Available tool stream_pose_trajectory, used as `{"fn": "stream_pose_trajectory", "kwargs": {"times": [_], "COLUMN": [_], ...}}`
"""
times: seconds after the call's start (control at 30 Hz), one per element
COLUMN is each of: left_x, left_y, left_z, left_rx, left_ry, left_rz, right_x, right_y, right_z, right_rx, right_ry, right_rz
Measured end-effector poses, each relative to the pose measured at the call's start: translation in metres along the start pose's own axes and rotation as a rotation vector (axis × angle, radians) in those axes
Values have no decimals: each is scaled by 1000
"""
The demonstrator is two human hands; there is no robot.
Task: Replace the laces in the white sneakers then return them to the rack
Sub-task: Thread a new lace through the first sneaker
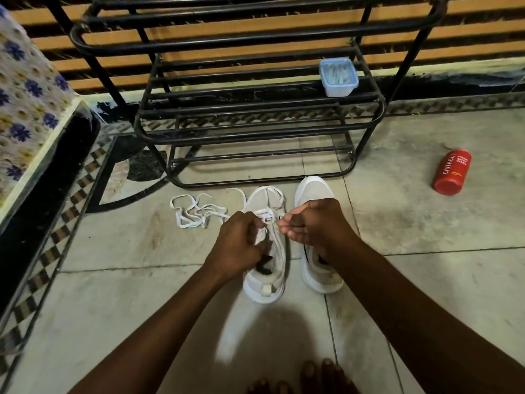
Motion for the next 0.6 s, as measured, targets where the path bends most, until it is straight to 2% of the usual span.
{"fn": "stream_pose_trajectory", "kwargs": {"times": [0.13, 0.3, 0.33, 0.43, 0.6], "left_x": [19, 44, 48, 54, 56], "left_y": [2, 5, 5, 6, 6], "left_z": [7, 7, 6, 2, 0], "left_rx": [-122, -134, -124, -113, -78], "left_ry": [137, 302, 374, 587, 691], "left_rz": [147, 345, 388, 468, 488], "right_x": [-2, -5, -5, 2, 12], "right_y": [-1, -6, -6, -10, -16], "right_z": [-12, -22, -23, -19, -24], "right_rx": [93, 173, 160, -21, -132], "right_ry": [-50, -54, -31, 146, 366], "right_rz": [5, 22, 61, 308, 556]}}
Point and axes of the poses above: each hand's wrist, its own y-axis away from the middle knuckle, its own z-axis out of the back of the hand, x = y × z, the point moved 7 cm from there along -y, towards the middle knuckle, and after that the axes turned 8 degrees about y, right-handed, at the moved point
